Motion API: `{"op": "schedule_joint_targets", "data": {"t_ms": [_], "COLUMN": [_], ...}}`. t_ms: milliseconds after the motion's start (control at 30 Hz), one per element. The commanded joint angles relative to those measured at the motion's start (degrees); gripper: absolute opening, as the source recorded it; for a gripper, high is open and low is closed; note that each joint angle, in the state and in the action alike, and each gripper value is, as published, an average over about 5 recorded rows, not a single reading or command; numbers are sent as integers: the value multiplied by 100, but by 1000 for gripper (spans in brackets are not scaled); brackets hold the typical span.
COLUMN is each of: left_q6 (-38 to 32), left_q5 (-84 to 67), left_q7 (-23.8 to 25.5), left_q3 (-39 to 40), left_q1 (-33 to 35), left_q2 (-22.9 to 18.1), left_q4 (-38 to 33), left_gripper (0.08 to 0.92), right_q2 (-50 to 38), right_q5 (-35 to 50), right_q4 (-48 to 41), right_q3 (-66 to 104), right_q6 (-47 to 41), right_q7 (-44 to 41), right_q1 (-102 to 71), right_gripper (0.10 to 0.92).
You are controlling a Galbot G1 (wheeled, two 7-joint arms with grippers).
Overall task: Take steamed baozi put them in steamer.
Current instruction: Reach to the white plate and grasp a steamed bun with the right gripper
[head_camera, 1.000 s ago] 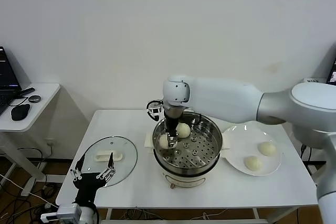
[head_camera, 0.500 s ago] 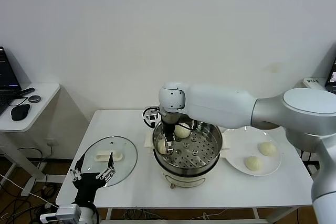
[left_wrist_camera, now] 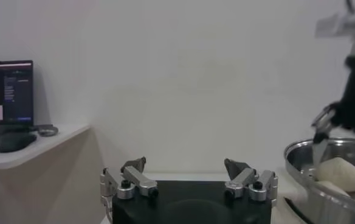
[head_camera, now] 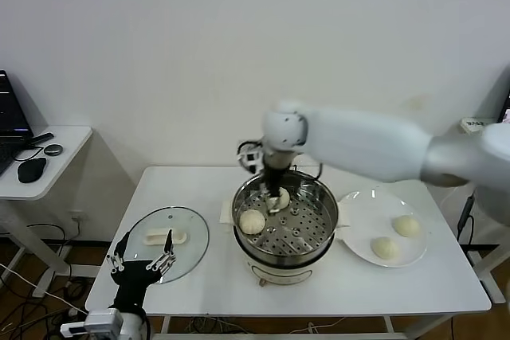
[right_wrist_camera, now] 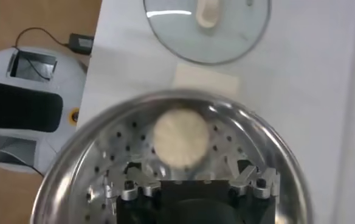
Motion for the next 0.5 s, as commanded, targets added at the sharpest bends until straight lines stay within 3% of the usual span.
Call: {"op": "schedule_joint_targets", "data": {"t_ms": [33,267,500], "left_q6": [51,93,108], "left_q5": [-11,-148,-129], "left_q7": [50,79,76], "left_q3": [36,-46,-65], "left_q1": [-57,-49,90], "left_q2": [-26,1,-15], "left_q4": [64,175,292], "left_gripper": [823,823,823], "right_q2": [-2284,-3691,-4118], "right_q5": [-363,-1381,-2738], "right_q4": [837,971,790], "right_q3": [74,146,1583], "right_q6": [667,1591,2262], "right_q7": [-860,-1146,-1159], "right_q1": [1004,454,-1885], "right_gripper": [823,823,823]}}
